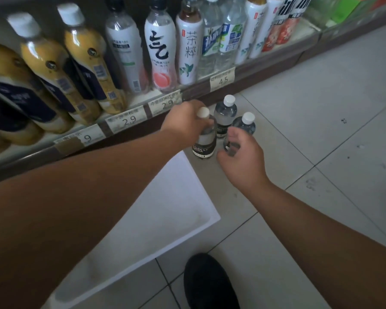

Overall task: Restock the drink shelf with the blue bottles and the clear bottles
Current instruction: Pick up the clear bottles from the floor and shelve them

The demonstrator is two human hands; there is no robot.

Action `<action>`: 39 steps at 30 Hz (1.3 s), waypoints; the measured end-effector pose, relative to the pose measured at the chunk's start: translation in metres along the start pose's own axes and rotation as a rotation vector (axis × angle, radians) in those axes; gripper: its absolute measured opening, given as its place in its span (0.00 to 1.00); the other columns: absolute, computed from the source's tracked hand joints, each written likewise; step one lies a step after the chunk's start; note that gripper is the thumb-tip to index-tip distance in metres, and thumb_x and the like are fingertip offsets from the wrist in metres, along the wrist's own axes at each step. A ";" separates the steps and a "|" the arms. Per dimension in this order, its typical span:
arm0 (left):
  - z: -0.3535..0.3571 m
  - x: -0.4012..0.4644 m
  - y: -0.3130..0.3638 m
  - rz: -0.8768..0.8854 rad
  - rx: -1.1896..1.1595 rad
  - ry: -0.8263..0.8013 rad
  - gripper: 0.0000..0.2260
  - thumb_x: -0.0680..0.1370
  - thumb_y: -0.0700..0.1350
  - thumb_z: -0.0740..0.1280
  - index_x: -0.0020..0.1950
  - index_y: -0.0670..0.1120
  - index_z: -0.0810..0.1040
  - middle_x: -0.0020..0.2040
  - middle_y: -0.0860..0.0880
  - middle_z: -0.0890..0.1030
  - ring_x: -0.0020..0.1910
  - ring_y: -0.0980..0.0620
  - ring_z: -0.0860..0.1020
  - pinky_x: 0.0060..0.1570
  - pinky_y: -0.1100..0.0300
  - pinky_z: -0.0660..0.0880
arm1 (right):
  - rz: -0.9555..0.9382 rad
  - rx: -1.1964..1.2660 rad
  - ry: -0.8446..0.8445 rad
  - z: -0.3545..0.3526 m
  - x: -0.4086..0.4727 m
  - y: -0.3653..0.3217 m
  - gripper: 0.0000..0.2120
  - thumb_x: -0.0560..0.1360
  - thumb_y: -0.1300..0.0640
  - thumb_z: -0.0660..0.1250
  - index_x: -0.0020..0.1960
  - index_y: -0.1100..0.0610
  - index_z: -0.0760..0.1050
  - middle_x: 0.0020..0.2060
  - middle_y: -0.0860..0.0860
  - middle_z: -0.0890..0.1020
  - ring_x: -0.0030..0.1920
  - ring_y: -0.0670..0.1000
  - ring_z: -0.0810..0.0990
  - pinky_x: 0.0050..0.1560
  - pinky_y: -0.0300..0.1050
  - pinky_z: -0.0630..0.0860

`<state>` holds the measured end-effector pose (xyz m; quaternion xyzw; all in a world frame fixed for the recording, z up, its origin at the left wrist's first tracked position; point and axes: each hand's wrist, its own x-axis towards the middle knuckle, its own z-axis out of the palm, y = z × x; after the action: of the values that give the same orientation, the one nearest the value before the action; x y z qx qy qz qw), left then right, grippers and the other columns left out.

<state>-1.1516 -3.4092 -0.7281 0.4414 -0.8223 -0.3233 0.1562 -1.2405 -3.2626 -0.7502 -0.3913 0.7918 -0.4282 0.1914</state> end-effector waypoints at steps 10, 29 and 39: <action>-0.213 -0.056 0.076 0.280 0.218 0.108 0.12 0.75 0.60 0.70 0.48 0.53 0.78 0.42 0.54 0.81 0.43 0.50 0.79 0.42 0.55 0.76 | -0.190 0.192 -0.280 0.005 0.013 -0.133 0.31 0.62 0.51 0.82 0.58 0.37 0.70 0.53 0.35 0.80 0.54 0.31 0.77 0.53 0.33 0.74; -0.386 0.044 0.169 0.184 0.752 0.237 0.17 0.81 0.53 0.62 0.58 0.39 0.75 0.47 0.42 0.72 0.48 0.40 0.76 0.47 0.50 0.74 | -0.504 0.199 -0.207 -0.020 0.169 -0.322 0.27 0.65 0.55 0.81 0.58 0.44 0.71 0.45 0.35 0.78 0.48 0.32 0.75 0.48 0.32 0.73; -0.392 0.130 0.154 -0.112 1.166 0.289 0.11 0.81 0.48 0.64 0.61 0.46 0.76 0.60 0.43 0.78 0.63 0.41 0.74 0.53 0.53 0.66 | -0.478 0.141 -0.268 0.051 0.249 -0.351 0.23 0.65 0.56 0.81 0.57 0.56 0.79 0.50 0.49 0.84 0.51 0.51 0.83 0.43 0.37 0.73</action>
<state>-1.1081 -3.6090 -0.3378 0.5363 -0.8100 0.2365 -0.0186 -1.2019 -3.5995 -0.4803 -0.6058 0.6128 -0.4597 0.2148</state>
